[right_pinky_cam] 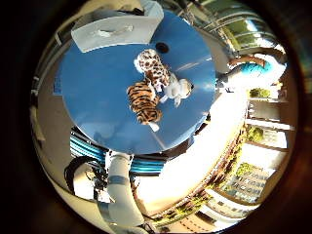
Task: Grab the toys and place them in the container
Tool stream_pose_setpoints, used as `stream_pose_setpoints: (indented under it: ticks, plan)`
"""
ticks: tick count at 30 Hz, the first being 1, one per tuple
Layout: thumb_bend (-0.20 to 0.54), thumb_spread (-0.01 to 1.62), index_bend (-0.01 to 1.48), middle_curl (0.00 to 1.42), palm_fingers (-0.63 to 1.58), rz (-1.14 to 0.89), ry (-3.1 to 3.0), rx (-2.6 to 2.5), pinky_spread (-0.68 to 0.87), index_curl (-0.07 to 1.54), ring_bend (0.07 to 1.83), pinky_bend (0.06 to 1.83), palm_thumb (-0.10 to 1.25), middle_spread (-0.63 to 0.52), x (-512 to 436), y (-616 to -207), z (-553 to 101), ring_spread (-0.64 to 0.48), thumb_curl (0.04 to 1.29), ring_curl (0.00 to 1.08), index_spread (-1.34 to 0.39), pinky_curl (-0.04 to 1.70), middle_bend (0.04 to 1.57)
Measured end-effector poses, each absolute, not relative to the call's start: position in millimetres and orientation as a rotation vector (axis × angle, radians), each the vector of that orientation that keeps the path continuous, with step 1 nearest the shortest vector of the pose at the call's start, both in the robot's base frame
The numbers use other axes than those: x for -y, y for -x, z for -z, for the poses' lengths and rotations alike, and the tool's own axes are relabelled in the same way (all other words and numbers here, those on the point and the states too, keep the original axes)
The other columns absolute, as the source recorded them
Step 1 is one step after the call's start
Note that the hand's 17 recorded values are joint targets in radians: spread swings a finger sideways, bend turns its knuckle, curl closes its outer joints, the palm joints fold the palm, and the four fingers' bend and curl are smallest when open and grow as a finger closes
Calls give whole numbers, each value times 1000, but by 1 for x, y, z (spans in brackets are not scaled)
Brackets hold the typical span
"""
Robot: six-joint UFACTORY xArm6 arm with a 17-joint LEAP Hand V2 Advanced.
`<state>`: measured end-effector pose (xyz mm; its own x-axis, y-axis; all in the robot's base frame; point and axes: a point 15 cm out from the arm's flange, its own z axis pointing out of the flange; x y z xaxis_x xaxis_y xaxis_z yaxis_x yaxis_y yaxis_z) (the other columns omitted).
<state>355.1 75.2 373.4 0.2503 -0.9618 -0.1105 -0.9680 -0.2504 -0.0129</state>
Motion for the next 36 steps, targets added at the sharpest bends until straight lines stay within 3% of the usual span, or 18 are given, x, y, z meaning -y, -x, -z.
stream_pose_setpoints:
  ticks: [7, 12, 17, 21, 29, 33, 34, 35, 36]
  plan:
    - [-23, 1250, 157, 327, 291, -129, 2322, -2058, 434, 282, 308, 495, 611, 8, -17, -426, -385, 268, 351, 335, -161, 227, 189]
    - [-26, 1237, 151, 333, 287, -234, 2288, -2169, 433, 274, 314, 511, 594, 2, 9, -458, -346, 268, 354, 334, -116, 223, 190]
    - [-31, 1214, 144, 340, 273, -354, 2305, -2240, 438, 261, 329, 532, 572, 25, 13, -472, -289, 268, 351, 335, -58, 222, 192]
    - [-41, 1184, 165, 350, 287, -294, 2380, -2301, 439, 262, 325, 523, 517, 56, 20, -486, -251, 267, 341, 329, -20, 213, 199]
    - [-38, 1131, 170, 358, 346, -398, 2496, -2366, 440, 264, 352, 523, 433, 89, 2, -482, -179, 286, 317, 327, 15, 196, 200]
    - [-29, 1108, 179, 378, 663, -424, 2579, -2398, 452, 263, 517, 497, 439, 30, 11, -477, -147, 294, 317, 347, -19, 157, 274]
    - [-21, 1101, 193, 399, 871, -424, 2588, -2400, 458, 266, 596, 529, 462, -18, 11, -476, -144, 277, 323, 369, -71, 150, 333]
    - [-19, 1100, 208, 401, 938, -423, 2597, -2395, 459, 270, 603, 550, 471, -34, 10, -476, -144, 272, 323, 368, -95, 147, 343]
    - [-6, 1100, 229, 438, 1197, -420, 2607, -2388, 463, 279, 642, 610, 509, -68, 8, -476, -144, 245, 334, 383, -165, 160, 441]
